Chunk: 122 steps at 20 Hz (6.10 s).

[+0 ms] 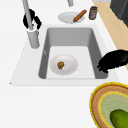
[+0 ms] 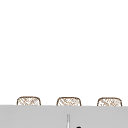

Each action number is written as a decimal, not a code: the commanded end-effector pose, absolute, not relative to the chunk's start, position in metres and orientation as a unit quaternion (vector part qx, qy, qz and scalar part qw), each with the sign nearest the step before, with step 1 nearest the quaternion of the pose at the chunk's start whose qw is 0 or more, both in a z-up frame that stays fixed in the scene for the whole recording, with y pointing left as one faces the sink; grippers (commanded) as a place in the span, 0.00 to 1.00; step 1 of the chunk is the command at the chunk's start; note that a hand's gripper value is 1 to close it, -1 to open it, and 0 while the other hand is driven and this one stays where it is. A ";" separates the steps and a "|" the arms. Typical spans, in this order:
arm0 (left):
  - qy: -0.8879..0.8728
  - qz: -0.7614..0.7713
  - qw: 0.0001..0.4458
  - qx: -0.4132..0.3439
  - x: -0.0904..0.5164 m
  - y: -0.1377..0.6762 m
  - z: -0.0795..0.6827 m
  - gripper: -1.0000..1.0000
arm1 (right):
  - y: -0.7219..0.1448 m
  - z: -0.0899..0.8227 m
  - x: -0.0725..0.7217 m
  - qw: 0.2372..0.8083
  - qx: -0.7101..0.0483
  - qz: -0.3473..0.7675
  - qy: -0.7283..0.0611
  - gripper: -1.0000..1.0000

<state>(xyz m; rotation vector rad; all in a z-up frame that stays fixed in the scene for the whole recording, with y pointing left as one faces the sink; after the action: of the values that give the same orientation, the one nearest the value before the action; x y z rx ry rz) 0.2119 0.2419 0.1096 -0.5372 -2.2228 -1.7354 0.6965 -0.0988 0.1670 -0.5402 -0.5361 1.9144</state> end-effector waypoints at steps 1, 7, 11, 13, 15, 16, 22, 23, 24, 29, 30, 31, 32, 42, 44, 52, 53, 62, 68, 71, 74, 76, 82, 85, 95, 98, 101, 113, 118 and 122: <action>-0.767 -0.599 0.135 -0.185 0.212 0.242 0.110 0.50 | -0.099 0.167 0.705 0.519 -0.213 0.797 -0.223 1.00; -0.767 -0.599 0.135 -0.185 0.212 0.242 0.110 0.50 | -0.076 0.189 0.701 0.505 -0.204 0.808 -0.227 1.00; -0.767 -0.599 0.135 -0.185 0.212 0.242 0.110 0.50 | -0.072 0.189 0.700 0.498 -0.208 0.812 -0.222 1.00; -0.767 -0.599 0.135 -0.185 0.212 0.242 0.110 0.50 | -0.068 0.193 0.700 0.494 -0.222 0.813 -0.214 1.00; -0.767 -0.599 0.135 -0.185 0.212 0.242 0.110 0.50 | -0.067 0.197 0.700 0.489 -0.232 0.813 -0.215 1.00; -0.767 -0.599 0.135 -0.185 0.212 0.242 0.110 0.50 | -0.066 0.197 0.700 0.487 -0.234 0.814 -0.214 1.00; -0.767 -0.599 0.135 -0.185 0.212 0.242 0.110 0.50 | -0.063 0.184 0.698 0.476 -0.240 0.825 -0.186 1.00; -0.767 -0.599 0.135 -0.185 0.212 0.242 0.110 0.50 | -0.062 0.184 0.698 0.475 -0.241 0.826 -0.183 1.00; -0.767 -0.599 0.135 -0.185 0.212 0.242 0.110 0.50 | -0.062 0.184 0.698 0.475 -0.242 0.827 -0.181 1.00; -0.767 -0.599 0.135 -0.185 0.212 0.242 0.110 0.50 | -0.060 0.184 0.697 0.467 -0.251 0.831 -0.169 1.00; -0.767 -0.599 0.135 -0.185 0.212 0.242 0.110 0.50 | -0.059 0.184 0.697 0.465 -0.253 0.832 -0.167 1.00; -0.767 -0.599 0.135 -0.185 0.212 0.242 0.110 0.50 | -0.057 0.184 0.696 0.462 -0.256 0.833 -0.166 1.00; -0.767 -0.599 0.135 -0.185 0.212 0.242 0.110 0.50 | -0.056 0.184 0.695 0.459 -0.259 0.834 -0.164 1.00; -0.767 -0.599 0.135 -0.185 0.212 0.242 0.110 0.50 | -0.029 0.188 0.689 0.414 -0.325 0.847 -0.071 1.00; -0.767 -0.599 0.135 -0.185 0.212 0.242 0.110 0.50 | -0.020 0.192 0.688 0.410 -0.333 0.848 -0.049 1.00; -0.767 -0.599 0.135 -0.185 0.212 0.242 0.110 0.50 | -0.042 0.201 0.692 0.410 -0.363 0.834 -0.060 0.00; -0.767 -0.599 0.135 -0.185 0.212 0.242 0.110 0.50 | -0.043 0.209 0.693 0.411 -0.358 0.836 -0.066 0.00; -0.767 -0.599 0.135 -0.185 0.212 0.242 0.110 0.50 | -0.052 0.261 0.696 0.422 -0.325 0.838 -0.120 0.00; -0.767 -0.599 0.135 -0.185 0.212 0.242 0.110 0.50 | -0.076 0.267 0.693 0.428 -0.309 0.833 -0.162 0.00; -0.767 -0.599 0.135 -0.185 0.212 0.242 0.110 0.50 | -0.090 0.266 0.687 0.427 -0.309 0.828 -0.192 0.00; -0.767 -0.599 0.135 -0.185 0.212 0.242 0.110 0.50 | -0.105 0.267 0.682 0.421 -0.313 0.824 -0.215 0.00; -0.767 -0.599 0.135 -0.185 0.212 0.242 0.110 0.50 | -0.116 0.267 0.679 0.422 -0.313 0.820 -0.228 0.00; -0.767 -0.599 0.135 -0.185 0.212 0.242 0.110 0.50 | -0.153 0.267 0.674 0.422 -0.306 0.814 -0.255 0.00; -0.767 -0.599 0.135 -0.185 0.212 0.242 0.110 0.50 | -0.172 0.266 0.673 0.425 -0.302 0.811 -0.264 0.00; -0.767 -0.599 0.135 -0.185 0.212 0.242 0.110 0.50 | -0.179 0.255 0.624 0.416 -0.310 0.817 -0.253 0.00; -0.767 -0.599 0.135 -0.185 0.212 0.242 0.110 0.50 | -0.182 0.247 0.599 0.424 -0.302 0.807 -0.278 0.00; -0.767 -0.599 0.135 -0.185 0.212 0.242 0.110 0.50 | -0.179 0.238 0.577 0.426 -0.297 0.802 -0.296 0.00; -0.767 -0.599 0.135 -0.185 0.212 0.242 0.110 0.50 | -0.141 0.194 0.506 0.447 -0.263 0.790 -0.328 0.00; -0.767 -0.599 0.135 -0.185 0.212 0.242 0.110 0.50 | -0.123 0.174 0.474 0.443 -0.255 0.800 -0.315 0.00; -0.767 -0.599 0.135 -0.185 0.212 0.242 0.110 0.50 | -0.107 0.156 0.451 0.447 -0.247 0.800 -0.314 0.00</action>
<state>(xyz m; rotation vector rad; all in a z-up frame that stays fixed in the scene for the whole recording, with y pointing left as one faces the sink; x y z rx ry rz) 0.2119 0.2419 0.1096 -0.5372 -2.2228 -1.7354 0.4684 -0.1172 0.1683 -0.6851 -0.7844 1.9868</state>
